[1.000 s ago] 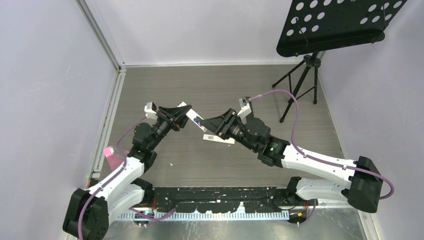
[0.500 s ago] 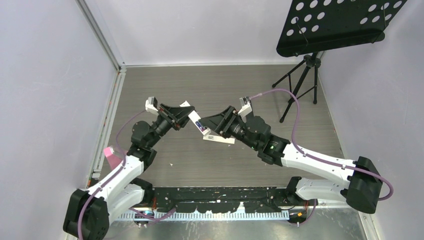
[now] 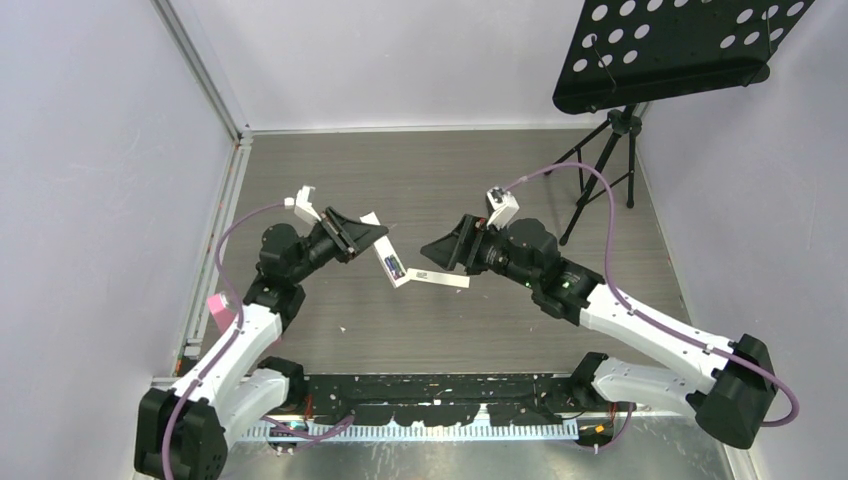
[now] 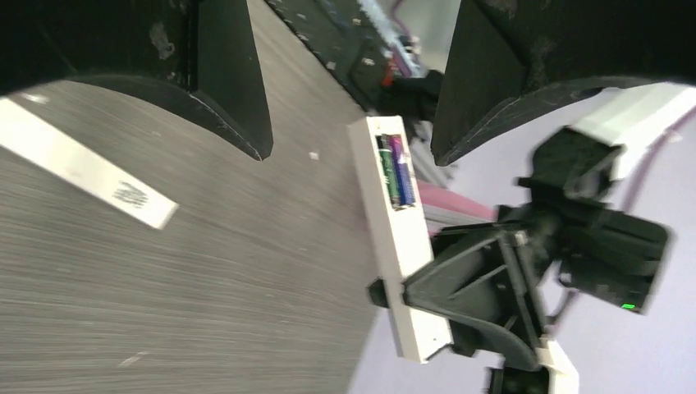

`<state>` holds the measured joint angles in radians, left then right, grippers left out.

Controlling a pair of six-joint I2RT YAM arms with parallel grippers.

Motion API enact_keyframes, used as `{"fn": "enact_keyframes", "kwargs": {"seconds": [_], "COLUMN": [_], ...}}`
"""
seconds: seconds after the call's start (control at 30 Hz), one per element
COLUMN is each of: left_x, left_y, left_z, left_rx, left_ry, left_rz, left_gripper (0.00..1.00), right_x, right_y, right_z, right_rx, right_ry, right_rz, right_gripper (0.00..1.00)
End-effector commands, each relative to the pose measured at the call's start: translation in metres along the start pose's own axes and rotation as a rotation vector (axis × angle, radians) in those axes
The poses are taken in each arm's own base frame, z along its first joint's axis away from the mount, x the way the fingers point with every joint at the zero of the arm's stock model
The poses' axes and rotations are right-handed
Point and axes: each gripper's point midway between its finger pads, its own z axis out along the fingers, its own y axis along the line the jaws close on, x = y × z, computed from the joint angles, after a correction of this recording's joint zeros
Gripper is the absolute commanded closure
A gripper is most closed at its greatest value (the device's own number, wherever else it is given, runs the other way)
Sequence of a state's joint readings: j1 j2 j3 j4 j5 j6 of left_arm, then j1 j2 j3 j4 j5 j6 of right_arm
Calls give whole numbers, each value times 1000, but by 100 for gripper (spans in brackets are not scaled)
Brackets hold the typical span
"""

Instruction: Load the batteries into the remote control

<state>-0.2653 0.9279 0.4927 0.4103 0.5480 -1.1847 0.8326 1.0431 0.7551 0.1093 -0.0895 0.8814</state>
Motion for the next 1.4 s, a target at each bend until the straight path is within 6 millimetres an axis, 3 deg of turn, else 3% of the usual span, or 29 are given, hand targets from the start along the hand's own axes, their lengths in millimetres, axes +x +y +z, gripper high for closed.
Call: {"fn": "enact_keyframes", "kwargs": {"seconds": [0.0, 0.1, 0.2, 0.37, 0.67, 0.9, 1.07, 1.23, 1.3, 1.37], "left_x": [-10, -12, -11, 3, 16, 16, 17, 18, 17, 14], "left_y": [33, 63, 80, 103, 118, 115, 111, 109, 112, 119], "left_z": [-14, -26, -32, -32, -26, -26, -30, -33, -37, -44], "left_rx": [-185, -274, -294, -331, -328, -316, -313, -324, -360, -443], "left_ry": [-80, -176, -234, -209, -164, -161, -152, -143, -148, -163], "left_rz": [101, 67, 20, -33, -82, -76, -44, -28, -24, -33], "left_gripper": [100, 100, 100, 100, 100, 100, 99, 93, 77, 47], "right_x": [-9, 4, 43, 80, 128, 139, 144, 146, 142, 141], "right_y": [-38, -55, -43, -50, -36, -40, -35, -41, -47, -53], "right_z": [-12, -6, 9, 39, 84, 107, 114, 114, 112, 106], "right_rx": [213, 274, 166, 202, 79, 80, 8, 26, 48, 54], "right_ry": [30, 124, 294, 389, 514, 524, 541, 556, 547, 563], "right_rz": [-239, -296, -380, -499, -541, -541, -589, -589, -596, -617], "right_gripper": [24, 24, 25, 25, 24, 25, 46, 81, 88, 93]}}
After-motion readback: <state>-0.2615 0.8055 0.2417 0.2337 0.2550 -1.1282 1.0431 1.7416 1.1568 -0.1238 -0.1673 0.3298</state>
